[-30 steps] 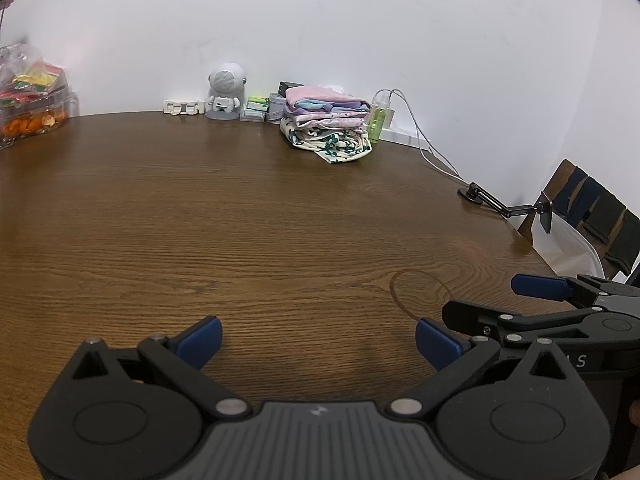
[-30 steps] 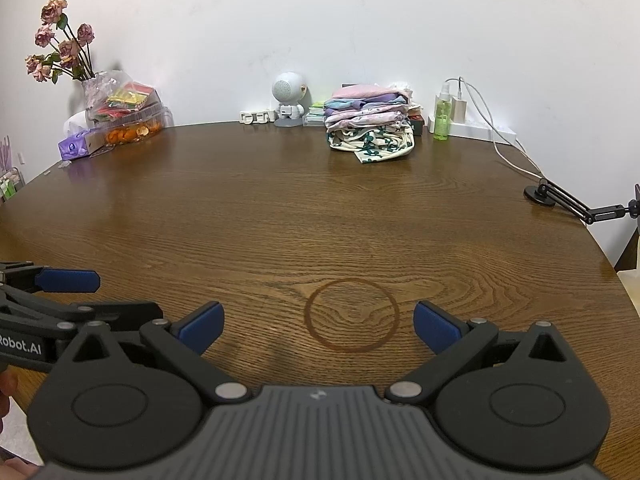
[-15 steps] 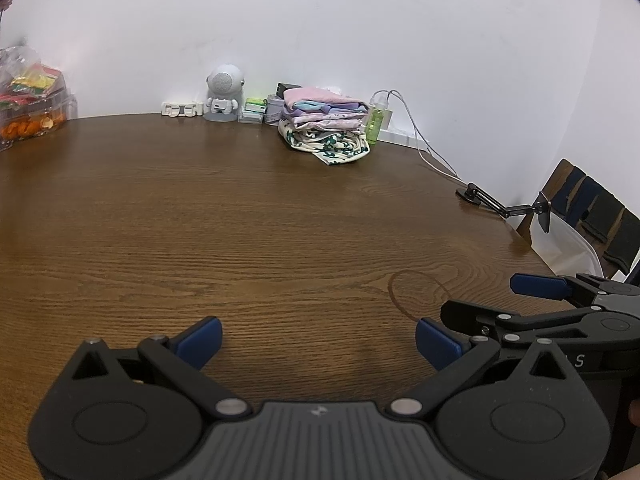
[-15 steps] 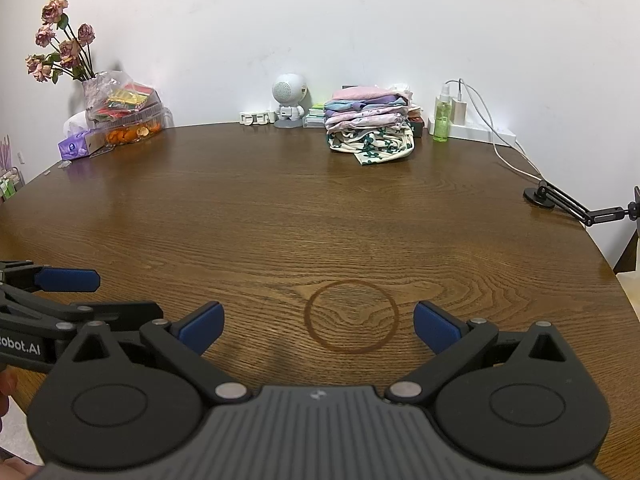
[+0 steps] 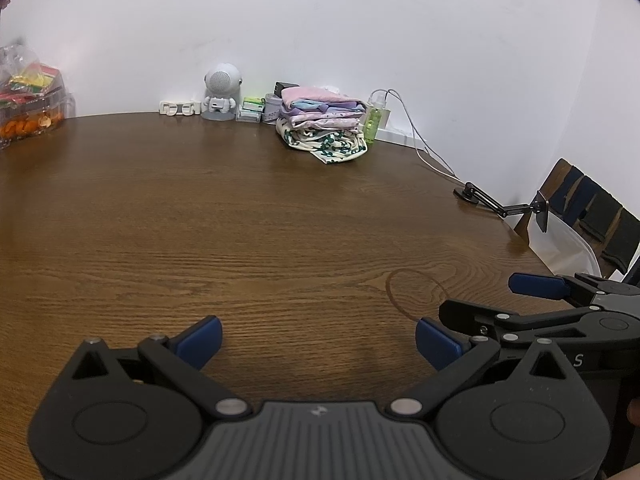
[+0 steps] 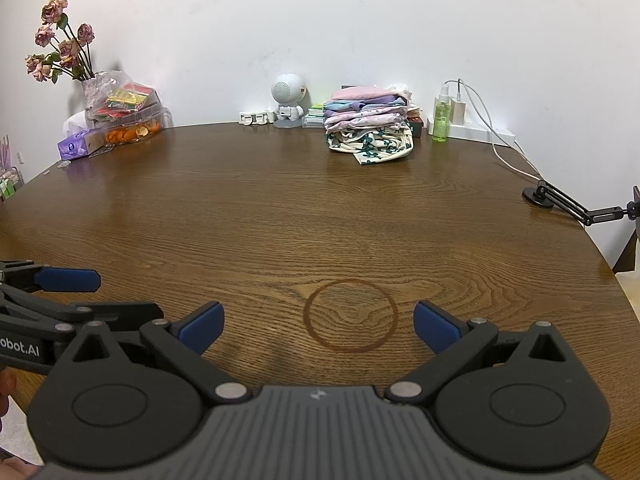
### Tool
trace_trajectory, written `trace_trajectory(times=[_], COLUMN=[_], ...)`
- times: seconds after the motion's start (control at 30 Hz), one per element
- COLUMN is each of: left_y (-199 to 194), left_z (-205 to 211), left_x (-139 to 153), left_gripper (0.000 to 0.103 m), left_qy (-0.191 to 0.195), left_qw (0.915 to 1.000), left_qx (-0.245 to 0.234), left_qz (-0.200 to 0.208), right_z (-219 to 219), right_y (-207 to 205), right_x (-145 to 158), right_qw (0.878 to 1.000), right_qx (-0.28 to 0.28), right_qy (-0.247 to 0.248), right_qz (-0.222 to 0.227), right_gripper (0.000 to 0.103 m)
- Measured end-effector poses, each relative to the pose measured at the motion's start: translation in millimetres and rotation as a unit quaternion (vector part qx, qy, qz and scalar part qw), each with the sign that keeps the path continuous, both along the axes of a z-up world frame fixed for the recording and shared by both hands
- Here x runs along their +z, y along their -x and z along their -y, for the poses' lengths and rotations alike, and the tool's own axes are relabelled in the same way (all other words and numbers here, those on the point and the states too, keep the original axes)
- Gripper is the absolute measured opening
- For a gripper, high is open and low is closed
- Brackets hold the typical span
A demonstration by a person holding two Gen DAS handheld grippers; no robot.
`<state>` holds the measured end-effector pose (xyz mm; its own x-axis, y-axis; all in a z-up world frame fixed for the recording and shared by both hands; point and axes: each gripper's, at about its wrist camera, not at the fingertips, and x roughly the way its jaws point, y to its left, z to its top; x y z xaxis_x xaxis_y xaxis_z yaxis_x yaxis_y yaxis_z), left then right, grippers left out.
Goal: Fold clothes
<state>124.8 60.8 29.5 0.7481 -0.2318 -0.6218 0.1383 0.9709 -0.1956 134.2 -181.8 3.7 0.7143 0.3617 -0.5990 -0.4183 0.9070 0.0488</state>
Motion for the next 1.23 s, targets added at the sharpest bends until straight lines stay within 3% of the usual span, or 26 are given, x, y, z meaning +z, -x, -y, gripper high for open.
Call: trace_trajectory(times=[0.63, 1.23], left_y=[0.1, 2.1], left_z=[0.7, -4.7], left_x=[1.6, 2.0], left_gripper=[0.103, 0.103], left_qy=[-0.019, 0.002], left_qw=[0.9998, 1.0000], left_qx=[-0.001, 0.003], left_qz=[0.003, 0.002], right_z=[0.3, 2.8], right_y=[-0.9, -3.5], right_x=[-2.3, -2.8], right_qw=[1.000, 1.000], right_qx=[-0.001, 0.006], right_qy=[0.000, -0.006], right_qz=[-0.004, -0.007], right_gripper=[0.103, 0.103])
